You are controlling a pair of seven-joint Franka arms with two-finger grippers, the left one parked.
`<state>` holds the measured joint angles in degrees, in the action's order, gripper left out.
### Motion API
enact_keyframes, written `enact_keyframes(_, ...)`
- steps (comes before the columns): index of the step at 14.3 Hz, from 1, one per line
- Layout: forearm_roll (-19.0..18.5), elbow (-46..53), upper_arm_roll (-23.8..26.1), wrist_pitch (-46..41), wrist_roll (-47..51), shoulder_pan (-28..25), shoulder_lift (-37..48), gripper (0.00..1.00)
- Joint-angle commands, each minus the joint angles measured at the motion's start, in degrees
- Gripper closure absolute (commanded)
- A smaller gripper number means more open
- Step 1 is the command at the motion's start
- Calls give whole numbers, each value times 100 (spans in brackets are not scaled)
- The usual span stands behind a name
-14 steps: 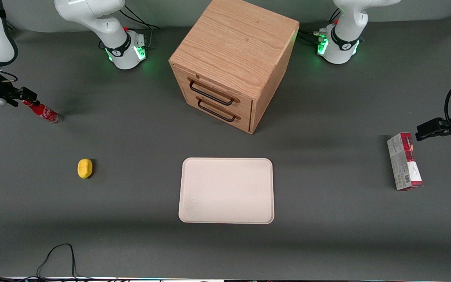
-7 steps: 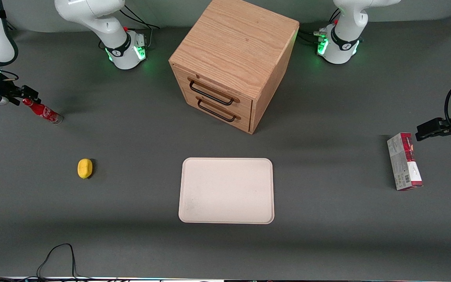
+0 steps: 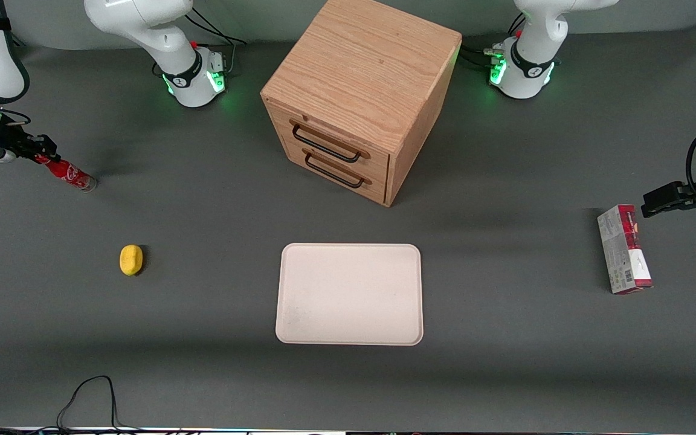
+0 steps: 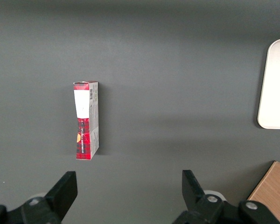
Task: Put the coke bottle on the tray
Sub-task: 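Lower the open right gripper around the bottle and close it, then lift the bottle with the right gripper and carry it toward the cream tray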
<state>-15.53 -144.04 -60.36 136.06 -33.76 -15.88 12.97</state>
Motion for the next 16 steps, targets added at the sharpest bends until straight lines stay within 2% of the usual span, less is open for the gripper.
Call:
enact_keyframes(1,-47,16,-73,-18,-157,-73,-40,95)
enact_keyframes(4,-47,42,-73,-87,-131,-82,-49,97)
enact_keyframes(6,-47,252,-12,-437,-17,-256,47,97)
enact_keyframes(8,-38,944,50,-1270,141,-546,83,97)
enact_keyframes(12,-3,2771,59,-3124,466,-1556,92,97)
enact_keyframes(14,164,3711,68,-3977,485,-1882,83,97)
enact_keyframes(16,173,4556,68,-4734,485,-2120,74,97)
